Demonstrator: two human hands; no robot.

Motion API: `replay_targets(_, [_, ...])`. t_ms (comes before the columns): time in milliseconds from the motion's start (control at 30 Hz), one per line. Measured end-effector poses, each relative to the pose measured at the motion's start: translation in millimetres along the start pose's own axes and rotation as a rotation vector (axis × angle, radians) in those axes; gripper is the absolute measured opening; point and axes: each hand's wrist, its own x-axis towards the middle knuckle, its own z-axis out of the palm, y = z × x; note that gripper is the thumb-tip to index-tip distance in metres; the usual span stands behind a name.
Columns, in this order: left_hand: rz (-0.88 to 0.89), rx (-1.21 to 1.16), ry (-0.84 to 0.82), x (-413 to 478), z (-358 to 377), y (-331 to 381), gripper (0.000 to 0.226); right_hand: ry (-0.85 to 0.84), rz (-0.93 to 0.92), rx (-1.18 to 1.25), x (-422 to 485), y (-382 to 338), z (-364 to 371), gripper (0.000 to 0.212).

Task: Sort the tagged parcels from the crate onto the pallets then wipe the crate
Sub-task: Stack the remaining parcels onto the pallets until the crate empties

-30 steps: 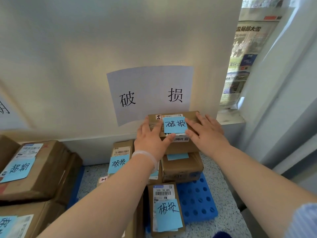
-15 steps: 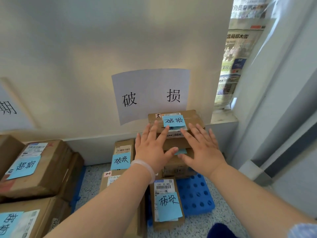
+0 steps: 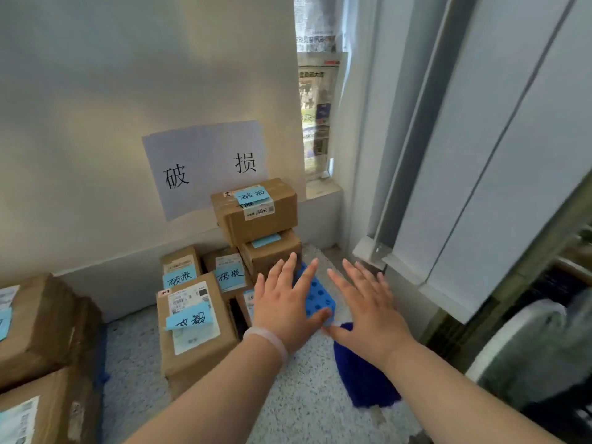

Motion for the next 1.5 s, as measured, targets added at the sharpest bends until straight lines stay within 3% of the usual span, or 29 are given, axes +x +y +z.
replay_targets(333, [0.375,-0.076,-0.161,-95,59,124,0.086,0.020,0.457,0.015,-205,42,-1,0.097])
replay_targets(667, [0.659,-0.106,-0.290,-127,105,252,0.085,0.040,0.838,0.096,-330,109,-15,0.092])
replay_targets(933, [0.622,-0.074,-0.461,-123,176,337,0.084,-0.087,1.060,0.237,-392,208,-7,0.092])
replay_targets(1300, [0.426,0.003,-0.673,-73,301,407,0.081,-0.303,1.072,0.423,-381,341,65,0.088])
replay_targets(1500, [0.517,0.085,-0.568,-69,353,434,0.071,-0.282,1.109,0.557,-360,388,117,0.075])
